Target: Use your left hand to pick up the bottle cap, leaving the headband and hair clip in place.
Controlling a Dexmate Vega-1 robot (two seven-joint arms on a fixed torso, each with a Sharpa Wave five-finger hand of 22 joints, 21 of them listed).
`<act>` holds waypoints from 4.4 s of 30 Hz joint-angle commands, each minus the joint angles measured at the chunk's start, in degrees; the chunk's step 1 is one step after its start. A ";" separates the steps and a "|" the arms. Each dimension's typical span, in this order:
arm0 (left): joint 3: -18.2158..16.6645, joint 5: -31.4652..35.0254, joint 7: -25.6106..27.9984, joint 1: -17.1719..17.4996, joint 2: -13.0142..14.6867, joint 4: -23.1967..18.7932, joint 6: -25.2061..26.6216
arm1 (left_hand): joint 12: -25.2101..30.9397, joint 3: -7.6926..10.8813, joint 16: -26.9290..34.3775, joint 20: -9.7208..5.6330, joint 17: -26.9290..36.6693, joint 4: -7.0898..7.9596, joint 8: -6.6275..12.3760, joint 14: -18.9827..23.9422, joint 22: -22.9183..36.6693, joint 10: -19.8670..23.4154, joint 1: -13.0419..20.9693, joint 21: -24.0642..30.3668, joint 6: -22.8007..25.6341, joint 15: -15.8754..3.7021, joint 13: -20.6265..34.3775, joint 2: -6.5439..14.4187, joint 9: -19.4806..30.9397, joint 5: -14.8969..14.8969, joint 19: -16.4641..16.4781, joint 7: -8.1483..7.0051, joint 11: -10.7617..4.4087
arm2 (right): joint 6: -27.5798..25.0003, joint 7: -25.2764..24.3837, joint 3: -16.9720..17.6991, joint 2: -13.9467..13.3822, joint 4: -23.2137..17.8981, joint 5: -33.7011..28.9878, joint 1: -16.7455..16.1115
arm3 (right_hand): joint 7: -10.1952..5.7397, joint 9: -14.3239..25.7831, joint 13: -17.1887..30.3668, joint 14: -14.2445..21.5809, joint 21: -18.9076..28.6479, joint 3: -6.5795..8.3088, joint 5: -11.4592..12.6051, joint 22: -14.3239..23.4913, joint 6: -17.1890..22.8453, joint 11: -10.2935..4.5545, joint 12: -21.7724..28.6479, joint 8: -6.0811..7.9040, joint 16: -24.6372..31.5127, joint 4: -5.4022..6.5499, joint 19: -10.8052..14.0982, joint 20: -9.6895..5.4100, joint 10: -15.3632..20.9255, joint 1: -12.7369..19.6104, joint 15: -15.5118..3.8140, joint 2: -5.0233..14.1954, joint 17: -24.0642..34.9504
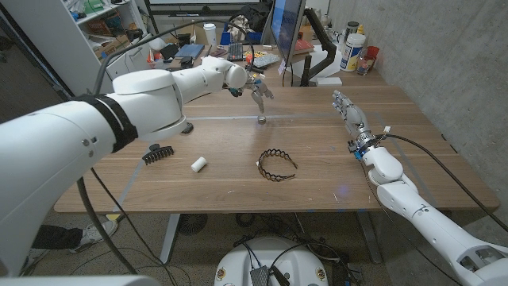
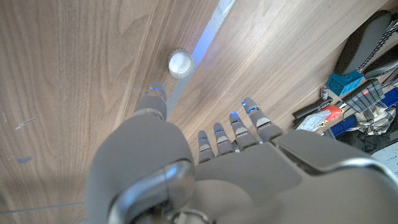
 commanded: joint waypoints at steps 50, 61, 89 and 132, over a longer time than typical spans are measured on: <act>2.84 -0.91 7.58 4.80 -2.23 -0.46 12.49 | 1.36 -1.16 1.07 0.31 0.64 0.90 1.04 3.22 0.14 4.14 1.73 1.25 3.96 -3.19 0.48 0.02 0.13 -0.13 2.10 0.24 -1.13 | -0.37 -1.65 -0.92 0.63 0.87 -1.78 1.21 | -0.54 0.10 0.02 0.18 0.27 0.29 -0.04 0.05 0.51 -0.16 0.02 0.22 0.21 -0.10 -0.89 -2.42 -0.18 0.51 0.76 0.42 0.17; 3.43 -0.93 9.15 5.84 -3.13 -0.46 15.39 | 1.34 -1.43 0.99 0.25 0.68 0.98 0.97 3.35 0.12 4.37 1.80 1.31 4.11 -3.23 0.50 -0.11 0.12 -0.10 2.17 0.11 -1.06 | -0.37 -1.77 -0.91 0.64 1.06 -1.82 1.27 | -0.94 0.12 0.04 0.38 0.30 0.29 -0.02 0.05 1.03 -0.61 0.25 0.39 0.27 -0.07 -0.88 -2.45 0.36 0.48 0.67 0.42 0.18; 2.65 -2.20 7.50 6.79 -3.36 -0.46 13.79 | 2.07 -2.24 1.23 -0.35 0.82 1.20 1.27 5.17 0.07 6.27 1.91 1.95 5.69 -3.90 0.76 -0.49 0.10 0.28 3.64 -0.11 -1.48 | -0.40 -1.99 -1.16 0.79 1.42 -2.23 1.69 | -1.74 0.18 0.12 0.91 0.39 0.13 0.08 0.05 1.74 -1.79 0.47 0.47 0.37 0.10 -0.82 -2.53 1.02 0.29 0.06 0.31 0.24; 3.01 -1.51 9.32 7.37 -3.52 -0.46 14.14 | 11.73 -0.07 5.03 -12.44 3.68 -0.63 9.34 41.68 -0.06 28.81 17.46 21.84 27.15 -11.17 3.90 2.47 1.33 -2.16 36.59 1.67 -4.05 | 1.30 -3.42 -0.46 1.29 3.36 -2.86 1.99 | -4.30 0.22 0.33 2.09 0.64 -0.94 0.47 0.03 2.79 -4.46 1.07 0.48 0.50 0.51 -0.11 -2.55 3.06 -0.53 -1.63 -0.50 0.37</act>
